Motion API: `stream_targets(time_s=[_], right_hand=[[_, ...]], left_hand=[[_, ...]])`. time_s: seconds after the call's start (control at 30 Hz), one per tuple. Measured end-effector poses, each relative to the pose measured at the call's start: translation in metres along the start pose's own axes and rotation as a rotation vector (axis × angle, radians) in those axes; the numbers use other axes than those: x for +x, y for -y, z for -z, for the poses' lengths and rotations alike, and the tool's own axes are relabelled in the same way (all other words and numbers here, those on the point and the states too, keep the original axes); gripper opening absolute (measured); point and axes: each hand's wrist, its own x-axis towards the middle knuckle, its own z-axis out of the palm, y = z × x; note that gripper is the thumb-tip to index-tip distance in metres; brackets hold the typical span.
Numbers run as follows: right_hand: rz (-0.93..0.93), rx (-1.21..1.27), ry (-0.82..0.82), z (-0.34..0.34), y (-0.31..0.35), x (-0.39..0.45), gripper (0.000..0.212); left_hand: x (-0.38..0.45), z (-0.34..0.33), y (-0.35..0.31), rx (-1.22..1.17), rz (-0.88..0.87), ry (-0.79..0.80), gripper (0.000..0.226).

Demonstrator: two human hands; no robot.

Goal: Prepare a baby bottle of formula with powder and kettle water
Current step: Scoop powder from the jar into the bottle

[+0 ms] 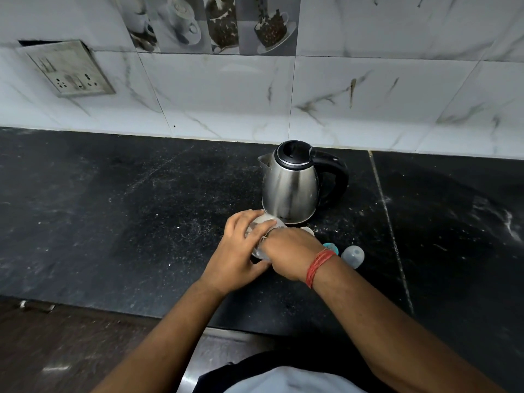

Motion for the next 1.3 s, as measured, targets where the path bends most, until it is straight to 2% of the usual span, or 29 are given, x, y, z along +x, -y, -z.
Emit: stream_targets(time_s=[0.17, 0.23, 0.3, 0.4, 0.53, 0.6, 0.67, 0.7, 0.9, 1.1, 1.3], right_hand=[[-0.018, 0.031, 0.066, -0.007, -0.001, 0.002, 0.043], [-0.017, 0.127, -0.031, -0.010, -0.003, 0.002, 0.045], [0.043, 0.217, -0.198, -0.013, -0.007, 0.000, 0.048], [0.047, 0.248, -0.378, -0.015, -0.010, -0.004, 0.029], [-0.064, 0.393, -0.591, -0.014, -0.010, -0.008, 0.011], [-0.110, 0.504, -0.650, -0.012, -0.010, -0.009, 0.025], [-0.151, 0.607, -0.645, -0.009, -0.012, -0.009, 0.038], [-0.168, 0.630, -0.630, -0.008, -0.013, -0.009, 0.038], [-0.208, 0.594, -0.631, -0.005, -0.019, -0.010, 0.015], [-0.156, 0.574, -0.671, -0.005, -0.020, -0.010, 0.013], [-0.173, 0.742, -0.577, 0.001, -0.024, -0.009, 0.011]], left_hand=[[-0.003, 0.000, 0.002, 0.012, -0.011, 0.023, 0.073], [-0.003, 0.001, 0.002, -0.030, 0.037, 0.006, 0.075], [-0.003, 0.002, 0.004, -0.083, 0.109, -0.019, 0.078], [-0.003, 0.002, 0.006, -0.140, 0.175, -0.036, 0.080], [-0.001, 0.002, 0.008, -0.186, 0.203, -0.047, 0.084], [0.000, 0.001, 0.010, -0.192, 0.213, -0.047, 0.086], [0.002, 0.001, 0.010, -0.191, 0.218, -0.051, 0.087], [0.002, 0.001, 0.010, -0.192, 0.217, -0.049, 0.086], [0.002, 0.001, 0.009, -0.213, 0.223, -0.039, 0.086], [0.003, 0.001, 0.013, -0.203, 0.235, -0.040, 0.086], [0.002, 0.002, 0.013, -0.209, 0.234, -0.040, 0.086]])
